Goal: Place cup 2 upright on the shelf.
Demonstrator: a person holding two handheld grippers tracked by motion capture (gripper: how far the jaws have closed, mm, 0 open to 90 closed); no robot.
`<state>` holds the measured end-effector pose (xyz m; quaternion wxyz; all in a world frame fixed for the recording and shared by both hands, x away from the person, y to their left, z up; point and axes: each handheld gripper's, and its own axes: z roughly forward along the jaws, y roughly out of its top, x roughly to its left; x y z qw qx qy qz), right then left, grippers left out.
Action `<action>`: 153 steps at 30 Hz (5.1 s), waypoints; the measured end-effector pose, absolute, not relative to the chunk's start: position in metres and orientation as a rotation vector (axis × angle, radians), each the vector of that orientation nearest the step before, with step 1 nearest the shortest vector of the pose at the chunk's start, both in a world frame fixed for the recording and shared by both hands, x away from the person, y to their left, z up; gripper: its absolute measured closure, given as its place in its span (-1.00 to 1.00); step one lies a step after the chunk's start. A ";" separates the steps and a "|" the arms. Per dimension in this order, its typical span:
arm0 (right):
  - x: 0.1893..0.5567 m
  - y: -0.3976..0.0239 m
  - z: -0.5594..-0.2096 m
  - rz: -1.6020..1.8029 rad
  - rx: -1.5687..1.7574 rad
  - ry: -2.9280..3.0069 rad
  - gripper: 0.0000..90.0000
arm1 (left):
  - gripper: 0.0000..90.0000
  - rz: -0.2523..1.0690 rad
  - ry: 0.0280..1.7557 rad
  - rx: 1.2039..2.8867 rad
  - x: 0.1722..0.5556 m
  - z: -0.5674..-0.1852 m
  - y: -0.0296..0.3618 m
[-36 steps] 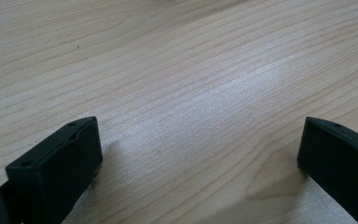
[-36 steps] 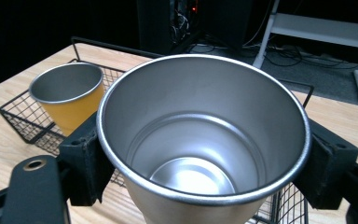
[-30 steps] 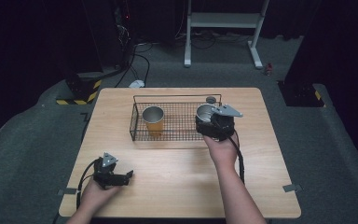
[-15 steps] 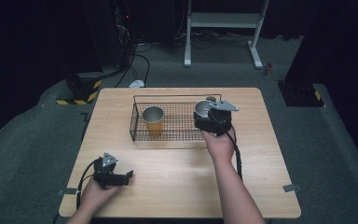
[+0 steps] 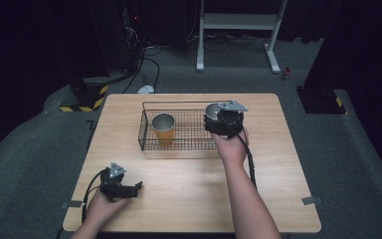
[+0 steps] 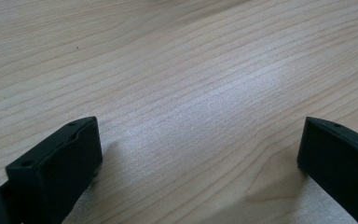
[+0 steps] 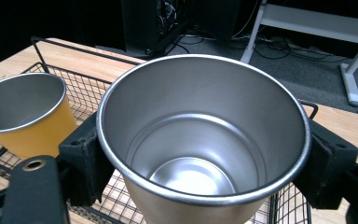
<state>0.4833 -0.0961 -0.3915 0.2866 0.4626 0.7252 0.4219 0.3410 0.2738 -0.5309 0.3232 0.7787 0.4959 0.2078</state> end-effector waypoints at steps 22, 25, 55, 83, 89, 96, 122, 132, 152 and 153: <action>0.515 -0.072 -0.409 1.026 1.274 1.999 -0.58 | -0.99 0.547 1.302 2.041 0.341 -0.531 0.274; 0.520 -0.070 -0.418 1.004 1.294 2.016 -0.58 | -0.99 0.547 1.302 2.042 0.341 -0.531 0.274; 0.542 -0.067 -0.455 0.901 1.418 2.111 -0.59 | -0.99 0.548 1.301 2.045 0.341 -0.531 0.274; 0.541 -0.068 -0.463 0.802 1.394 2.175 -0.63 | -0.99 0.547 1.301 2.043 0.341 -0.531 0.274; 0.540 -0.069 -0.462 0.806 1.397 2.179 -0.69 | -0.99 0.547 1.301 2.043 0.341 -0.531 0.274; 0.540 -0.070 -0.460 0.823 1.403 2.169 -0.78 | -0.99 0.547 1.301 2.043 0.341 -0.531 0.274; 0.527 -0.078 -0.435 0.934 1.349 2.083 -0.78 | -0.99 0.549 1.302 2.045 0.341 -0.531 0.274; 0.518 -0.081 -0.422 1.001 1.332 2.058 -0.78 | -0.99 0.548 1.302 2.043 0.341 -0.531 0.274; 0.482 -0.096 -0.420 1.111 1.273 2.011 -0.77 | -0.99 0.548 1.302 2.043 0.341 -0.531 0.274; 0.482 -0.096 -0.420 1.111 1.273 2.011 -0.77 | -0.99 0.548 1.302 2.043 0.341 -0.531 0.274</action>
